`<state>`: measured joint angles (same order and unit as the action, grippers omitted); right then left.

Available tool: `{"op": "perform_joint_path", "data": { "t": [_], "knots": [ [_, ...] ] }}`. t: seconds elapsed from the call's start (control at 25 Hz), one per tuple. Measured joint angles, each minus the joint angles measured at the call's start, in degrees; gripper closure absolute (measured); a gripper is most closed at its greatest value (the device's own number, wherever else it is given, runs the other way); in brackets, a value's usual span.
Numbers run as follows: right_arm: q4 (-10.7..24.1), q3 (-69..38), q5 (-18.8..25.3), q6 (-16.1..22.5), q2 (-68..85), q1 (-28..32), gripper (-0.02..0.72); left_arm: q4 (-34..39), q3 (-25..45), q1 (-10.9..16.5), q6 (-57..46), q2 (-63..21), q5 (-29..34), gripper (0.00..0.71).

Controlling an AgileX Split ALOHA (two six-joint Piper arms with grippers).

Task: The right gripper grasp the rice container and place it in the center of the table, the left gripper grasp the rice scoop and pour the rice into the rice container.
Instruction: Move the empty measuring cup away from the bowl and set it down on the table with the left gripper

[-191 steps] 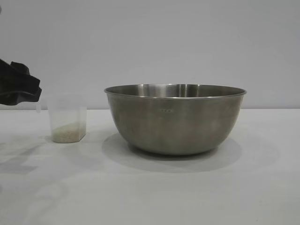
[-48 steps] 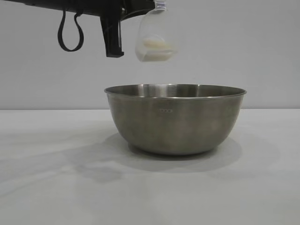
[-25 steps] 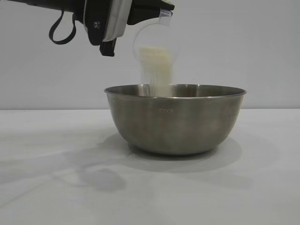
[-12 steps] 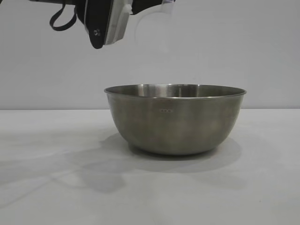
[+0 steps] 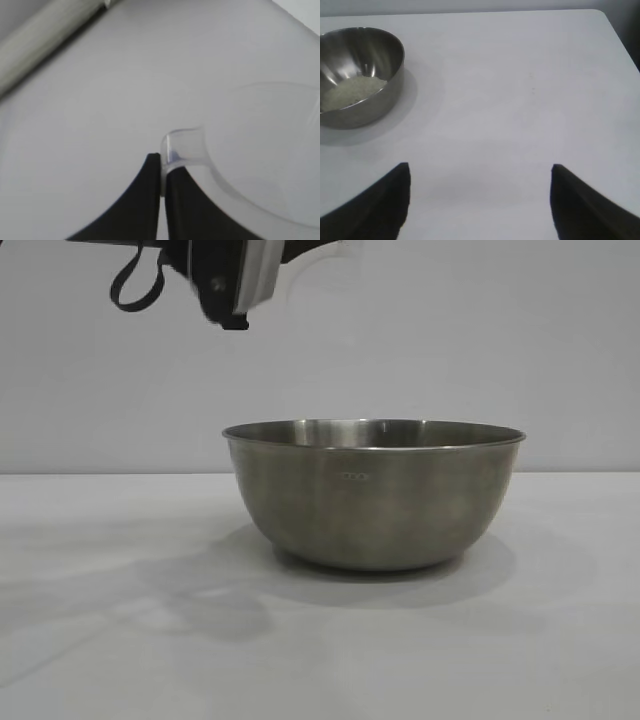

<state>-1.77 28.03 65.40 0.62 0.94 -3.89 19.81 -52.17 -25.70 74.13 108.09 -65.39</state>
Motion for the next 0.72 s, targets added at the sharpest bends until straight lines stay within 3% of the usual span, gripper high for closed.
{"op": "perform_joint_path", "data": {
  "t": [0.2,0.52,0.72],
  "knots": [
    [0.0,0.0,0.0,0.0,0.0,0.0,0.171,-15.76,0.0,0.0,-15.61,0.0,0.0,0.71],
    [0.0,0.0,0.0,0.0,0.0,0.0,0.171,-38.41,0.0,0.0,-28.92,0.0,0.0,0.71],
    [0.0,0.0,0.0,0.0,0.0,0.0,0.171,-45.68,0.39,0.0,-34.74,0.0,3.07,0.71]
  ]
}}
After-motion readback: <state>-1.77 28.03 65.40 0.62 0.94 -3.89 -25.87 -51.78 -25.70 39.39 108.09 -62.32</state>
